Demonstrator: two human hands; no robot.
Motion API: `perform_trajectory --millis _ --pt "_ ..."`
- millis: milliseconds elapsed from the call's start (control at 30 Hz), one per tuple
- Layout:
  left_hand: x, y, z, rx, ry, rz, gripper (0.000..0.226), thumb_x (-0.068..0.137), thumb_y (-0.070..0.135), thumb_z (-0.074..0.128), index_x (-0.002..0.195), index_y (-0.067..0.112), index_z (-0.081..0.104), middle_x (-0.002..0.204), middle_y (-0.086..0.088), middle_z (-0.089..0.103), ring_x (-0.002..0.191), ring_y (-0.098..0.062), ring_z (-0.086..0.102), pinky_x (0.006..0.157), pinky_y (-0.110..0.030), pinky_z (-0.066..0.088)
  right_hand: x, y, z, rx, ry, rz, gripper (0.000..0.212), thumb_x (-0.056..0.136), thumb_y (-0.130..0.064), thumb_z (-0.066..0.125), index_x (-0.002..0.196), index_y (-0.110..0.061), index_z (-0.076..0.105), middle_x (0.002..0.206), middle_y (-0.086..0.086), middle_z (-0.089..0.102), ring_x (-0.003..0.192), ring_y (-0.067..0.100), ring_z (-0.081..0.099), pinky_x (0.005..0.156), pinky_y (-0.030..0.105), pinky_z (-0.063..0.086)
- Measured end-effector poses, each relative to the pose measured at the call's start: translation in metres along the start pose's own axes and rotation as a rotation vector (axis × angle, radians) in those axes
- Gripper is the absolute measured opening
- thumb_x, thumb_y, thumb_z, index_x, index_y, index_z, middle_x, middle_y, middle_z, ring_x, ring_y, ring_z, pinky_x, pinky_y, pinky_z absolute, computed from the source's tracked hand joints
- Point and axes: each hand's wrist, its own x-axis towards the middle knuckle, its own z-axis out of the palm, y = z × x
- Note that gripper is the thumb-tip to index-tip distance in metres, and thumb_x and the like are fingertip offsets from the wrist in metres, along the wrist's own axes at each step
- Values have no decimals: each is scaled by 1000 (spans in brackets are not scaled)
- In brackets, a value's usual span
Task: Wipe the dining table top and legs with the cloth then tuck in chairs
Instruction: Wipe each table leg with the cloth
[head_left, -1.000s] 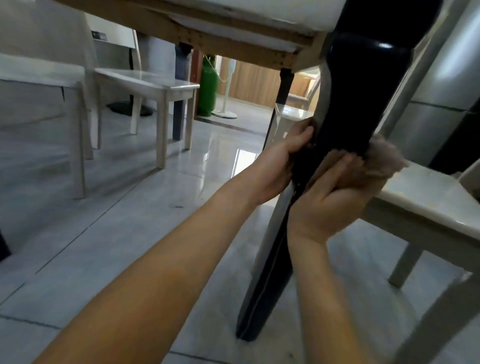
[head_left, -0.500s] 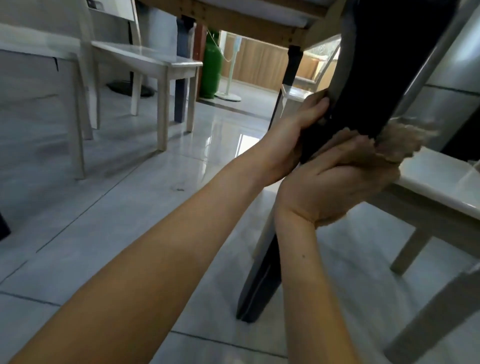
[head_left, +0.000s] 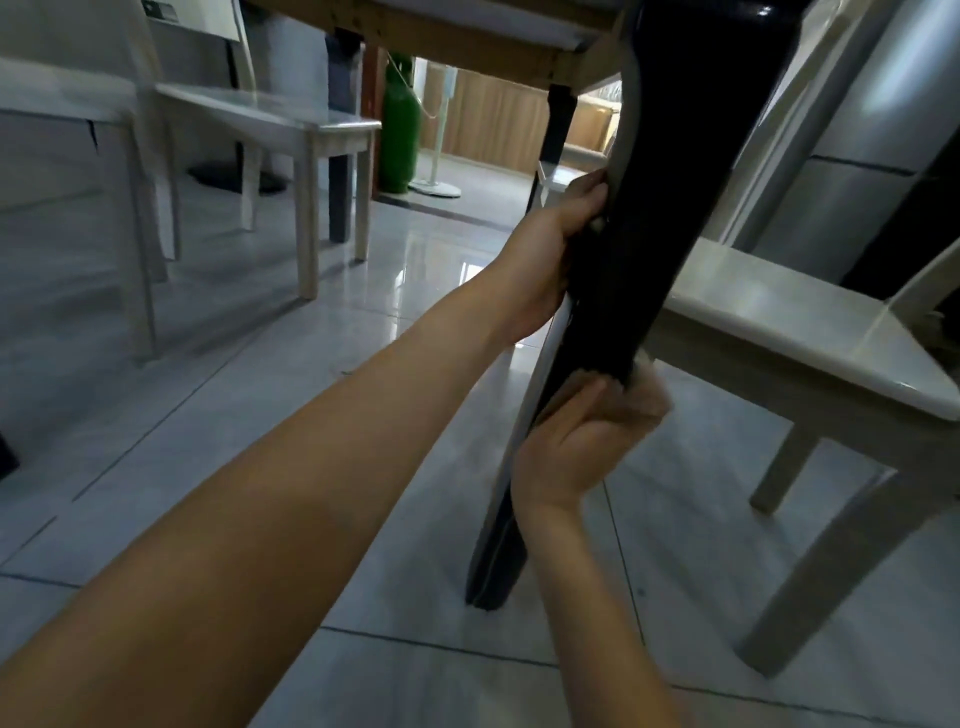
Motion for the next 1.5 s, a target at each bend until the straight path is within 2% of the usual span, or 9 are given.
perform_trajectory --millis 100,333,467,733,867,1000,1167,1400,1500 --pt "4 2 3 -53 27 -10 42 102 20 32 142 9 36 142 -17 46 130 -30 46 108 -37 38 52 -37 18 60 12 -76 38 100 -23 46 128 3 43 123 8 54 105 7 52 88 5 37" --pt "3 1 4 -14 26 -3 41 102 24 33 141 11 40 140 -11 50 127 -28 49 106 -40 41 4 9 7 -71 -101 -11 74 95 -56 38 139 3 37 133 14 51 116 13 52 97 11 41" --pt "0 2 5 24 12 8 41 102 24 32 140 12 41 139 -10 50 124 -27 51 101 -35 45 -45 64 -34 -23 -366 87 65 93 -35 51 145 -3 30 139 1 38 126 -11 34 105 9 32" --pt "-1 -2 9 99 121 4 42 102 32 32 138 15 44 133 -8 56 118 -25 56 98 -36 47 -42 55 -53 230 -505 281 43 96 -23 48 136 -23 32 128 14 47 89 5 64 71 14 54" --pt "-4 -1 12 138 142 -1 41 102 33 31 135 14 46 126 -8 59 116 -25 57 102 -41 45 -51 85 -71 88 -747 204 65 91 -31 60 144 -17 25 137 8 39 121 14 52 95 29 52" --pt "-4 -2 13 154 158 -7 42 102 35 32 137 14 44 132 -9 56 122 -28 53 107 -44 40 -51 99 -85 -8 -968 196 60 86 -39 63 137 -33 33 130 16 42 115 35 54 88 40 54" --pt "-2 -11 15 251 149 59 39 101 41 28 124 23 53 126 -5 59 117 -23 56 105 -43 42 -46 104 -90 35 -1000 238 84 84 -6 68 148 -23 17 138 -22 34 125 0 45 98 17 45" --pt "-17 -37 -4 374 102 -4 31 101 45 17 115 43 44 121 21 52 105 11 49 87 -6 39 -28 94 -74 142 -839 366 85 76 -24 78 146 -21 29 134 -7 53 121 3 53 100 23 48" --pt "-28 -63 -8 393 148 -112 35 98 53 15 108 47 48 122 16 55 114 -1 52 105 -22 37 -40 113 -83 78 -895 334 82 73 -29 73 140 -17 28 131 -11 47 119 -8 47 96 8 40"
